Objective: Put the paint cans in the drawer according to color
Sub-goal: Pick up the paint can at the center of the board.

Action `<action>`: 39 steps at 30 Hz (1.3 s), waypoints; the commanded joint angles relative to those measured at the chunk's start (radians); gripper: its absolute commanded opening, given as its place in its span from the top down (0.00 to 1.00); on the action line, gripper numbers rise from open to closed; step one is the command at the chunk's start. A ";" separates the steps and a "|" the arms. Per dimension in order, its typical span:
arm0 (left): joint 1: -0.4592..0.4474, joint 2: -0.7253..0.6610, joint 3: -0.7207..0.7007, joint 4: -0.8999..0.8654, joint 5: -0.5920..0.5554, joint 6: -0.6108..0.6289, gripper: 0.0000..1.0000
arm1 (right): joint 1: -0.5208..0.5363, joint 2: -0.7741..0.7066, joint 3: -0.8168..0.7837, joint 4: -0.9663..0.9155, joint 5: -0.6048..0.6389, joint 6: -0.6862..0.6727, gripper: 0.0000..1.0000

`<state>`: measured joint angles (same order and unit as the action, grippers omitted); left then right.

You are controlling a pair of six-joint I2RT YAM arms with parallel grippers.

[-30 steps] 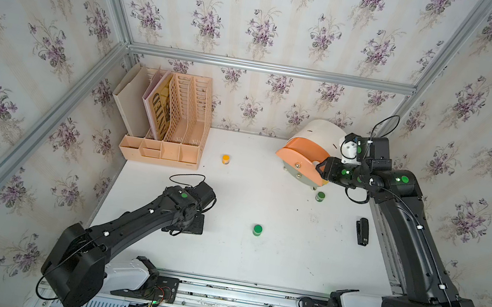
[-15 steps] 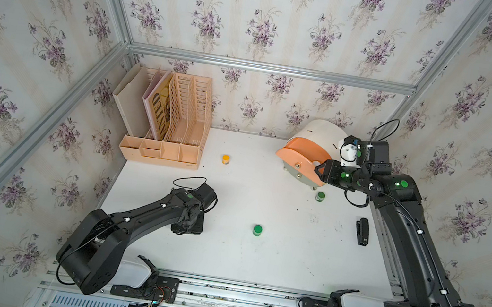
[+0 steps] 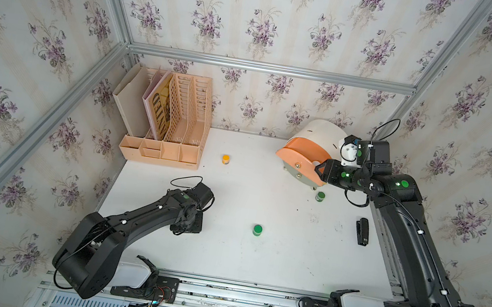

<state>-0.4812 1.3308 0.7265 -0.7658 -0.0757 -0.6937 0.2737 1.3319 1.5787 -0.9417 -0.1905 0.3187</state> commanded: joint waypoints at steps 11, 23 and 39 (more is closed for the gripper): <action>0.023 -0.001 -0.016 0.020 0.020 0.026 0.57 | -0.001 0.003 0.006 0.007 0.007 -0.001 0.49; 0.000 -0.066 0.179 -0.189 -0.038 0.063 0.67 | -0.001 -0.040 -0.037 0.013 0.005 -0.017 0.50; -0.135 0.220 1.123 -0.478 -0.057 0.208 0.67 | -0.010 -0.180 -0.223 0.058 0.061 -0.026 0.52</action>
<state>-0.6056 1.4979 1.7626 -1.2049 -0.1368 -0.5297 0.2691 1.1667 1.3735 -0.9154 -0.1627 0.3023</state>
